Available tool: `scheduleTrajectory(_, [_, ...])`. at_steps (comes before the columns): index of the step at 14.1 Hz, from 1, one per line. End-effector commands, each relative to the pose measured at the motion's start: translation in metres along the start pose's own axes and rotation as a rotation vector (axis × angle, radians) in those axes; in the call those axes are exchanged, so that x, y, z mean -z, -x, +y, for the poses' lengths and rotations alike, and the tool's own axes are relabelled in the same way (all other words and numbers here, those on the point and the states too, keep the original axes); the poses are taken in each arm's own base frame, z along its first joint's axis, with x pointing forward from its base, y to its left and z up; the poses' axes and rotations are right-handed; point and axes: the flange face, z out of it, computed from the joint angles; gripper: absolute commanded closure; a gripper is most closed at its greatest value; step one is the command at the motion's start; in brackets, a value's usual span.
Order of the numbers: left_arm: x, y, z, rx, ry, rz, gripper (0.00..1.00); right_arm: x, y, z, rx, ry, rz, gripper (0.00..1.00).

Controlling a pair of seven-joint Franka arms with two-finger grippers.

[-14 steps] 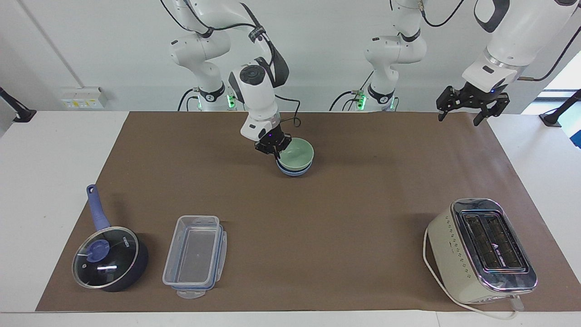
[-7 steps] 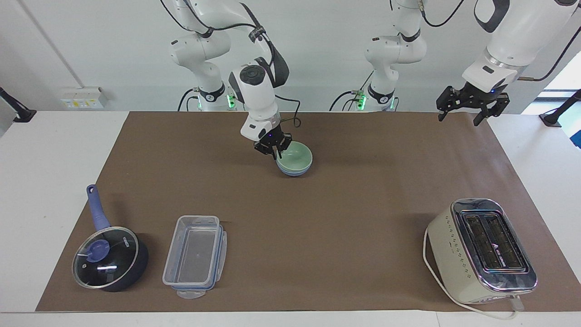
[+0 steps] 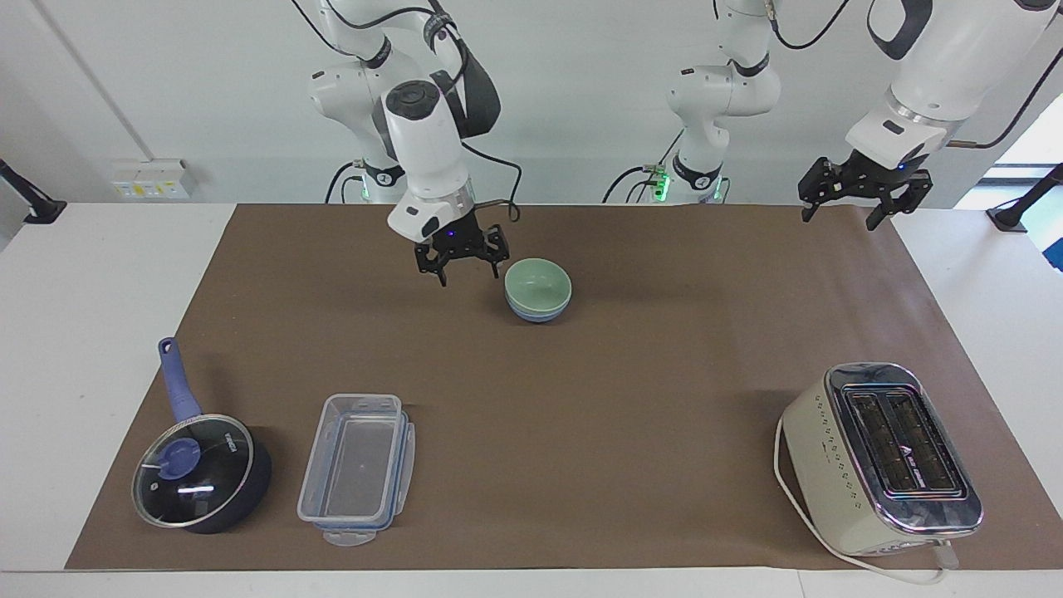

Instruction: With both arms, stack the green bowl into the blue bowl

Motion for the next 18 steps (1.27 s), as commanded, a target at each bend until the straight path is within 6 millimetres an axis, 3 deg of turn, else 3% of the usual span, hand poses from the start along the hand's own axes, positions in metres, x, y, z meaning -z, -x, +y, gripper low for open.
scheduleTrajectory(1, [0.001,0.008,-0.001,-0.003,-0.004,-0.005,0.0,0.047,-0.016,0.04,-0.057,0.029,0.008,0.0])
scheduleTrajectory(4, [0.001,0.008,-0.001,0.0,-0.004,-0.005,0.0,0.094,-0.027,0.087,-0.137,0.045,-0.027,0.0])
scheduleTrajectory(9, [0.001,0.008,0.0,0.0,-0.004,-0.006,0.0,0.128,-0.016,0.153,-0.263,0.062,-0.057,0.0])
scheduleTrajectory(15, [0.001,0.007,-0.002,0.005,-0.005,0.001,0.0,0.194,-0.012,0.162,-0.29,0.069,-0.006,0.0])
scheduleTrajectory(18, [0.002,0.007,0.0,0.0,-0.004,0.003,0.0,0.236,-0.006,0.191,-0.338,0.084,0.022,0.0])
